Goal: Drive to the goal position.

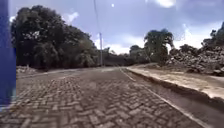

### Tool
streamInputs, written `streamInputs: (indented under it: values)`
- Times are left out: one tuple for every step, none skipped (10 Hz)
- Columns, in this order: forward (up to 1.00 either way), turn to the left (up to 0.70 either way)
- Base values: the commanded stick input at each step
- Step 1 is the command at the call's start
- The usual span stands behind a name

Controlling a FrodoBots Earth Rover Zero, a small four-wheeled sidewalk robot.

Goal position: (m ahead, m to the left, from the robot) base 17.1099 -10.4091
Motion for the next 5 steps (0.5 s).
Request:
streamInputs:
  values:
    - [1.0,0.0]
    - [1.0,0.0]
    - [1.0,0.0]
    - [1.0,0.0]
    - [1.0,0.0]
